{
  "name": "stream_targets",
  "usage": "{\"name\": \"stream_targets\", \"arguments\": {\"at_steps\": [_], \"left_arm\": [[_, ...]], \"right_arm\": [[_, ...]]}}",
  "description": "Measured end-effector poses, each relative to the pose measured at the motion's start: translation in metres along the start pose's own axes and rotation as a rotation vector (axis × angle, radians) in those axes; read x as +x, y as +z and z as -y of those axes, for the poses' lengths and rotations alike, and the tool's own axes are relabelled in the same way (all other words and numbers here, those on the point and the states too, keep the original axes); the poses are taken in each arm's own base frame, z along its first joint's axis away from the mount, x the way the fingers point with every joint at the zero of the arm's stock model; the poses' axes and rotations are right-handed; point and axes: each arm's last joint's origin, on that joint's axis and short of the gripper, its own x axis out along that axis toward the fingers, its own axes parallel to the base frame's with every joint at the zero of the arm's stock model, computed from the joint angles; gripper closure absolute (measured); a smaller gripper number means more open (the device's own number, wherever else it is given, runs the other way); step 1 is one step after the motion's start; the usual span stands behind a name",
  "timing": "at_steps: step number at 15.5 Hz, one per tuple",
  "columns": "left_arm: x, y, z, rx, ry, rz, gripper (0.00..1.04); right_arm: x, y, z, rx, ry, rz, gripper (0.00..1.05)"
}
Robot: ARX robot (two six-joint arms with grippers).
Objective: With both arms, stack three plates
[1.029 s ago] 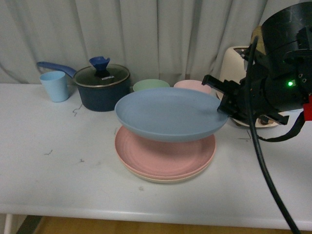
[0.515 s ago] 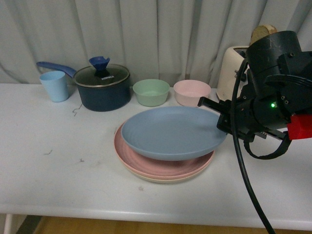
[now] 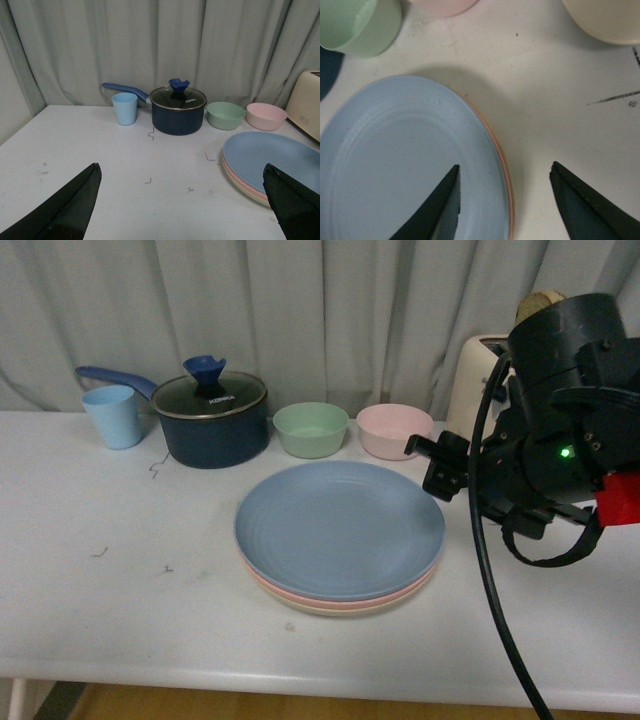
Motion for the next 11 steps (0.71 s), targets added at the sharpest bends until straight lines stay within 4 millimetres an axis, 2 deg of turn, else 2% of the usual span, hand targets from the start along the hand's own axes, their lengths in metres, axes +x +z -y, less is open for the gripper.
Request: {"name": "stream_targets", "arguments": {"at_steps": [1,3,4,6,7,8,10,11], "left_arm": [[0.000,0.000,0.000,0.000,0.000,0.000,0.07],[0.000,0.000,0.000,0.000,0.000,0.000,0.07],[0.000,0.000,0.000,0.000,0.000,0.000,0.07],[0.000,0.000,0.000,0.000,0.000,0.000,0.07],[0.000,0.000,0.000,0.000,0.000,0.000,0.07],[0.000,0.000,0.000,0.000,0.000,0.000,0.07],[0.000,0.000,0.000,0.000,0.001,0.000,0.07],[0.000,0.000,0.000,0.000,0.000,0.000,0.07]], "right_arm": [[-0.011,0.007,-0.001,0.008,0.022,0.035,0.37],[-0.047,0.030,-0.006,0.017,0.102,0.162,0.14],[-0.060,0.036,-0.008,0.018,0.127,0.195,0.07],[-0.104,0.041,-0.015,0.003,0.249,0.276,0.07],[-0.127,0.035,-0.017,-0.058,0.275,0.448,0.12],[-0.157,0.024,-0.006,-0.148,0.186,0.659,0.24],[-0.208,-0.007,0.032,-0.329,0.025,0.788,0.48],[-0.221,-0.023,0.050,-0.368,-0.011,0.789,0.59]]}}
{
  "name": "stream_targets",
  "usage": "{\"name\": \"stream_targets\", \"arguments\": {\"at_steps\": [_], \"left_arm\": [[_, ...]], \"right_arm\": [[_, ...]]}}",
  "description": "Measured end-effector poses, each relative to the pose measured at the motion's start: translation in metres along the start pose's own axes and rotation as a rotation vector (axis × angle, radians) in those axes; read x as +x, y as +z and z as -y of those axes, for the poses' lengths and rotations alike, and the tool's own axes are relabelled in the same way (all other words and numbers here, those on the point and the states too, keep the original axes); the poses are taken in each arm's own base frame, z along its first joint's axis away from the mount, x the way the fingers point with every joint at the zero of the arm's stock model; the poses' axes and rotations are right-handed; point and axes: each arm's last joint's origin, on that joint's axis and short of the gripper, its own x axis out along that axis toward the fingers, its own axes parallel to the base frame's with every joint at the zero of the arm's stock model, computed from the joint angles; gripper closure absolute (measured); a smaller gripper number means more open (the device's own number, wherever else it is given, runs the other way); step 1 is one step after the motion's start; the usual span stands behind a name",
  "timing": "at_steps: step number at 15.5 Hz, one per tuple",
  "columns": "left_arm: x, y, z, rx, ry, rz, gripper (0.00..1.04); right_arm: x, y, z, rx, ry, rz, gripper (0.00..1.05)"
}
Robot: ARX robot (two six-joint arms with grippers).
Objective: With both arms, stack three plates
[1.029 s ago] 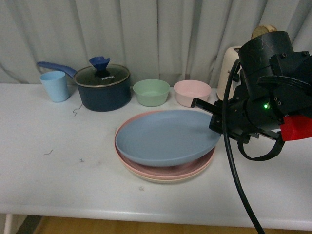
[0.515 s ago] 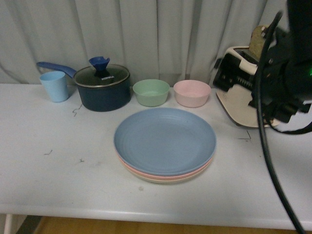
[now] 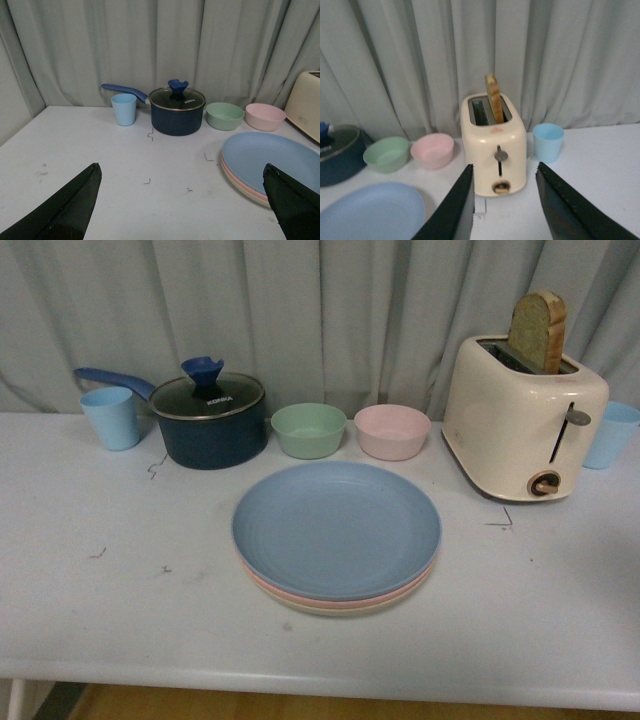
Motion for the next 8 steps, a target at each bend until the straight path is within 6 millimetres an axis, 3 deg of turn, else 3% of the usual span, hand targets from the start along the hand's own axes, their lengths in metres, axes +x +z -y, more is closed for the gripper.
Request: {"name": "stream_targets", "arguments": {"at_steps": [3,5,8], "left_arm": [[0.000,0.000,0.000,0.000,0.001,0.000,0.07],[0.000,0.000,0.000,0.000,0.000,0.000,0.07],[0.000,0.000,0.000,0.000,0.001,0.000,0.07]], "right_arm": [[-0.057,-0.031,0.033,-0.054,0.000,0.021,0.97],[-0.083,-0.065,0.036,-0.067,0.004,-0.091,1.03],[-0.095,-0.051,0.035,-0.066,0.009,-0.004,1.03]]}}
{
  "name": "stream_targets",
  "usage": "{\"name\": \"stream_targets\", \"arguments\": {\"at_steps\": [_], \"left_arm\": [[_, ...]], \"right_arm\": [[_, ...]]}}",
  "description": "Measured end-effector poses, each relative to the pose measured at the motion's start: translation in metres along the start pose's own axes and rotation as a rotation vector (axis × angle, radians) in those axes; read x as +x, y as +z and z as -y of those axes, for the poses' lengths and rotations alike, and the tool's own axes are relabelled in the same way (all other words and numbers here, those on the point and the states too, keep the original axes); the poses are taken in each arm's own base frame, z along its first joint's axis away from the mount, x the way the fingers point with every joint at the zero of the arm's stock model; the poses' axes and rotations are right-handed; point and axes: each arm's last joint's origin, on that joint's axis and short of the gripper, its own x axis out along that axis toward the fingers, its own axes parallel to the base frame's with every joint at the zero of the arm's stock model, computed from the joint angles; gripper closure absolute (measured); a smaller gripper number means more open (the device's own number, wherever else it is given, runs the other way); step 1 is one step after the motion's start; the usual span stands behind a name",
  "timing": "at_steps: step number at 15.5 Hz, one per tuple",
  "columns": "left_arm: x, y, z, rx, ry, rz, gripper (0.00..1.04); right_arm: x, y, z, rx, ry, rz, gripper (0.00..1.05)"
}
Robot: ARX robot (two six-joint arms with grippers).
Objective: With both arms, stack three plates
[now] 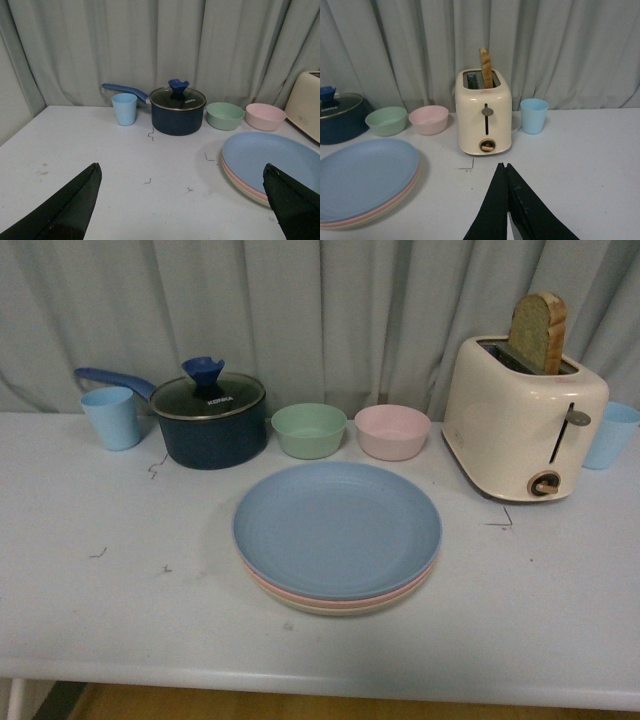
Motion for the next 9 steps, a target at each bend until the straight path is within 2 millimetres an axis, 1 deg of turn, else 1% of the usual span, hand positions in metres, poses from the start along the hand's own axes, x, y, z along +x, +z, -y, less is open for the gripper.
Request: {"name": "stream_targets", "arguments": {"at_steps": [9], "left_arm": [[0.000,0.000,0.000,0.000,0.000,0.000,0.07]], "right_arm": [[-0.020,0.003,0.000,0.000,0.000,0.010,1.03]]}}
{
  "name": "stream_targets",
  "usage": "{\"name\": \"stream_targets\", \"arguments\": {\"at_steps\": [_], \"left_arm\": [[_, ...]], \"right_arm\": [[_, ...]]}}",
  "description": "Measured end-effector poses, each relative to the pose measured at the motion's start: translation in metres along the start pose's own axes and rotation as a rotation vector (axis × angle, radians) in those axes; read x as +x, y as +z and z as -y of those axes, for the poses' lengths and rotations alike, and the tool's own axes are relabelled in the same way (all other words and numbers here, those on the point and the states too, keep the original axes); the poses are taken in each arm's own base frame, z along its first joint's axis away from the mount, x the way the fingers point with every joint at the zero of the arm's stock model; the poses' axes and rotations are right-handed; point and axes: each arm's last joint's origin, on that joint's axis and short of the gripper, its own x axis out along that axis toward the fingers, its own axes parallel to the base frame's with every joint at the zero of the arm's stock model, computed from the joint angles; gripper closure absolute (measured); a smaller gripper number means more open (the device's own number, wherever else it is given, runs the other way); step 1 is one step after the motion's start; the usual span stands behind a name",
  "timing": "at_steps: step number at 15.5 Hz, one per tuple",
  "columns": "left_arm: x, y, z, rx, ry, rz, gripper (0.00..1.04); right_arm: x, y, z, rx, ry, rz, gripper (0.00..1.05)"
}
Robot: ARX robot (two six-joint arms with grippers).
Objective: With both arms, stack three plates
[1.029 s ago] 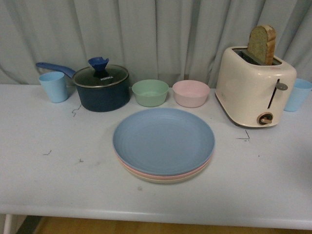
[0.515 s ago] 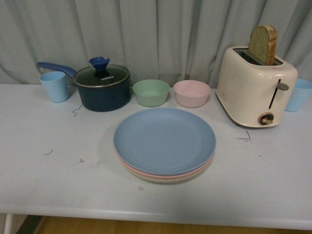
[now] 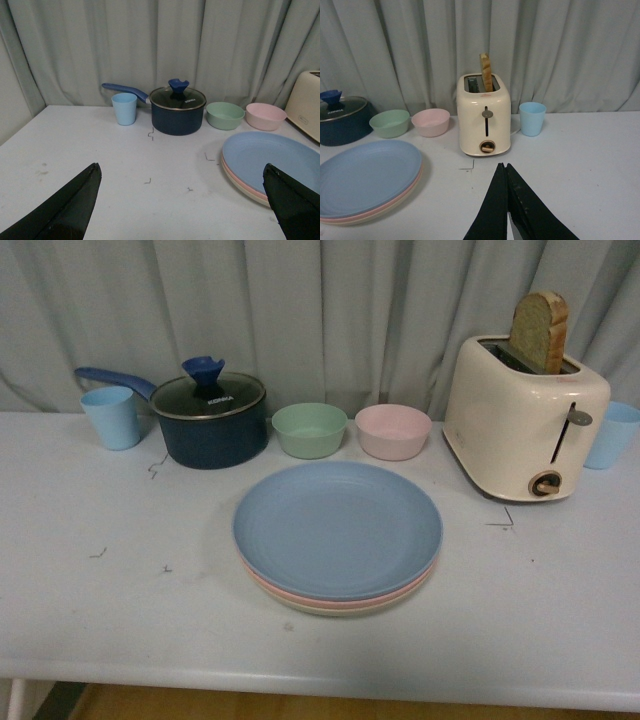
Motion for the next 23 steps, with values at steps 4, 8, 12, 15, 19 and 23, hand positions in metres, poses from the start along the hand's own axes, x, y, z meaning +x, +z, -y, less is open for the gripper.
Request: {"name": "stream_targets", "arguments": {"at_steps": [4,8,12,15,19,23], "left_arm": [[0.000,0.000,0.000,0.000,0.000,0.000,0.07],[0.000,0.000,0.000,0.000,0.000,0.000,0.07],[0.000,0.000,0.000,0.000,0.000,0.001,0.07],[0.000,0.000,0.000,0.000,0.000,0.000,0.07],[0.000,0.000,0.000,0.000,0.000,0.000,0.07],[0.000,0.000,0.000,0.000,0.000,0.000,0.07]], "right_arm": [[-0.005,0.000,0.000,0.000,0.000,0.000,1.03],[-0.018,-0.003,0.000,0.000,0.001,-0.010,1.03],[-0.018,-0.003,0.000,0.000,0.001,-0.008,1.03],[-0.018,-0.003,0.000,-0.002,0.001,-0.007,0.86],[-0.018,-0.003,0.000,-0.002,0.001,-0.007,0.37],[-0.018,-0.003,0.000,-0.002,0.001,-0.007,0.07]]}}
